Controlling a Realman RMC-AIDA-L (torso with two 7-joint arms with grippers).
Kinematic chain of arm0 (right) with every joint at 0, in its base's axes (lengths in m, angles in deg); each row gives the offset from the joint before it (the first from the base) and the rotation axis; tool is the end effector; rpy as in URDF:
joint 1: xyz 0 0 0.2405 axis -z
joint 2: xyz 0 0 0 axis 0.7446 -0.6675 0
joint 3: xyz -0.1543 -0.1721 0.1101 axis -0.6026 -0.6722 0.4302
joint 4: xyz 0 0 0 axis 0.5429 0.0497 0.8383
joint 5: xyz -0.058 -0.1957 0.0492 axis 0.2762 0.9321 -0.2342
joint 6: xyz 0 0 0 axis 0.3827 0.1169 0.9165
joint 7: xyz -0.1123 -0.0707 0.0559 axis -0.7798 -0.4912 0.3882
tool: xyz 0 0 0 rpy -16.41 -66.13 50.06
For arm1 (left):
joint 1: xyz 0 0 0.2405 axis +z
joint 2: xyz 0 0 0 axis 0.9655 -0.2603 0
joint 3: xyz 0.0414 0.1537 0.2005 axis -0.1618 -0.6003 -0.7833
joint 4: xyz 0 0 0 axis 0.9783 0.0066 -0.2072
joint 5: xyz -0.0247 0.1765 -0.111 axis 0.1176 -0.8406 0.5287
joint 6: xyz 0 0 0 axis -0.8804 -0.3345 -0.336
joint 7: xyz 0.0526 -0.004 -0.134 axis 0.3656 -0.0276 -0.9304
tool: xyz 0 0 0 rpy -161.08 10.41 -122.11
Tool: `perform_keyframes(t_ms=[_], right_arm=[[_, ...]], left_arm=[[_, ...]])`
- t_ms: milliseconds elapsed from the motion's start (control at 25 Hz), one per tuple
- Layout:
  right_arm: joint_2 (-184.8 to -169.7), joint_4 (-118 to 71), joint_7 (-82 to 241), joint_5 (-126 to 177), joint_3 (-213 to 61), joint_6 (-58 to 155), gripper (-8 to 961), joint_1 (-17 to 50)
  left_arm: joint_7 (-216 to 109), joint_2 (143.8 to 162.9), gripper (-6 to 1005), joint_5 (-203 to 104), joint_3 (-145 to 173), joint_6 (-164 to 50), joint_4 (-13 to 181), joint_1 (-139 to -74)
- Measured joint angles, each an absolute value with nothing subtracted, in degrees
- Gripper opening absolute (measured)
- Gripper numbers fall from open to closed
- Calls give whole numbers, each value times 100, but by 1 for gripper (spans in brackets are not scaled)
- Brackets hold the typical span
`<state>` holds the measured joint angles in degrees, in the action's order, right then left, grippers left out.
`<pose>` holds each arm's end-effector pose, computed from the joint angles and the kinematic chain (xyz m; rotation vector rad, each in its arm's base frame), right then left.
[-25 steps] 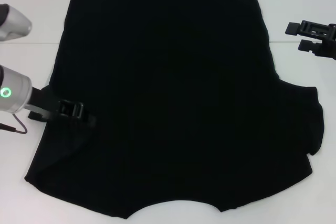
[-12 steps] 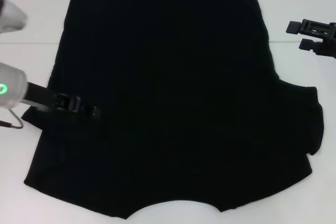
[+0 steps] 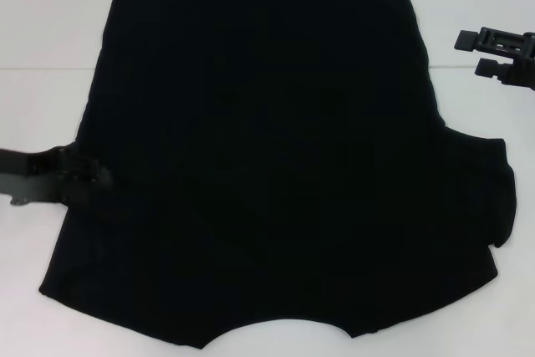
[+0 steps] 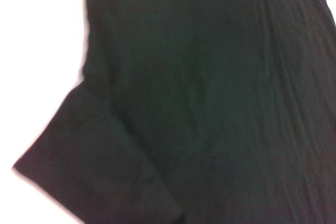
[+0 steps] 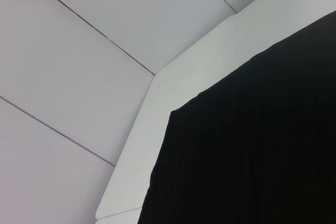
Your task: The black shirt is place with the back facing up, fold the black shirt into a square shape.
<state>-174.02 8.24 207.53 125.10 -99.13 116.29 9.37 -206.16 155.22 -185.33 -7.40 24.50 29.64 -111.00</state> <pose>0.2651 0.4143 0.0906 -2.0682 1.6020 0.9100 -0.2962 0.3610 0.0819 -1.9111 -1.9580 -0.3091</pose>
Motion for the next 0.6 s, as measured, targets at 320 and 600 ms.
perform_keyframes(t_ms=[320, 600], right_arm=[[-17403, 824, 20751, 12511, -9921, 11606, 862, 938], [-17404, 824, 20744, 12519, -9925, 11616, 861, 931]], left_arm=[[-20649, 15380, 490, -18262, -169, 2387, 3669, -10911], [-20709, 15357, 394, -18301, -99, 2073, 3834, -10884]])
